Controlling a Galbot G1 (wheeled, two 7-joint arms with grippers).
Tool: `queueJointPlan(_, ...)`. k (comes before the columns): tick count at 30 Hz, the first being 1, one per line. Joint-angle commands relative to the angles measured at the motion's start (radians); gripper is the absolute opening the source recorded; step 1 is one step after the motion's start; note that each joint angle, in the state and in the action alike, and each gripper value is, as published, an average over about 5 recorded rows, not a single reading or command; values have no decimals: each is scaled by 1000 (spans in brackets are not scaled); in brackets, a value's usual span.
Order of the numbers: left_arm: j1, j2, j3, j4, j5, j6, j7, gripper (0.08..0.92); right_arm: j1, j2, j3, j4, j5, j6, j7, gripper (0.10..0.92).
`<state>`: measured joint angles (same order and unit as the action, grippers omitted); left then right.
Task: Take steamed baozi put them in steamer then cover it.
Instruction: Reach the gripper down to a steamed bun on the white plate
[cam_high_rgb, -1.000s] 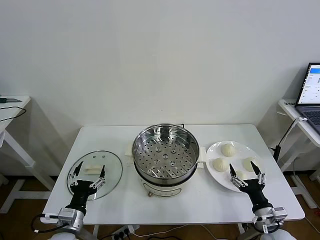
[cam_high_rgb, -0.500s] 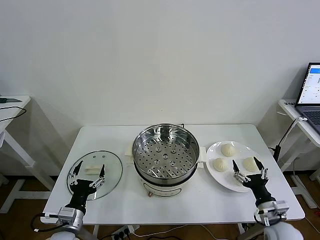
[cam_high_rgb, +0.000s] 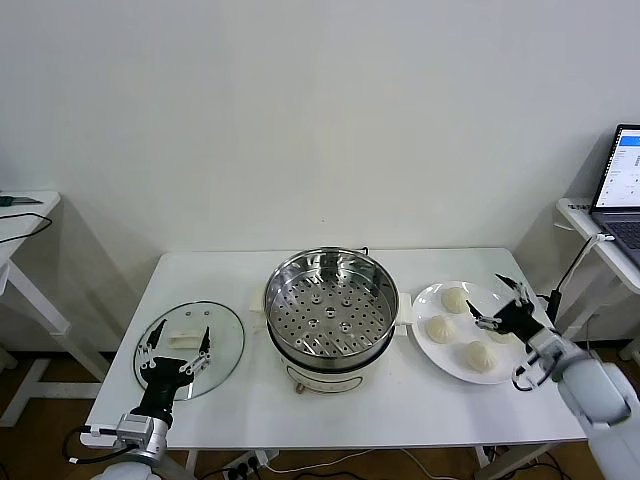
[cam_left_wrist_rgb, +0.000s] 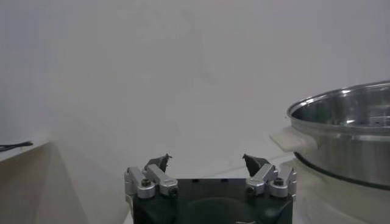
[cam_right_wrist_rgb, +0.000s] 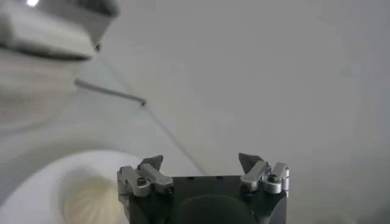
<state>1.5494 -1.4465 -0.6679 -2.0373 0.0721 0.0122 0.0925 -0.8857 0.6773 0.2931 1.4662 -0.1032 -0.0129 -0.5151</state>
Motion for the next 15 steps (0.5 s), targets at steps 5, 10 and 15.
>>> queueJointPlan(5,-5,-5,-7,2,3,6,-3,823,762,-28,-652,-443,-164,-17,-612,823)
queueJointPlan(10,-3,-13,-5,-2,6,8,-3,823,834,80,-717,-571,-221,1,-653,823)
queueJointPlan(15,-2,-18,-2,-3,12,8,-4,823,855,167,-728,-667,-252,17,-644,823)
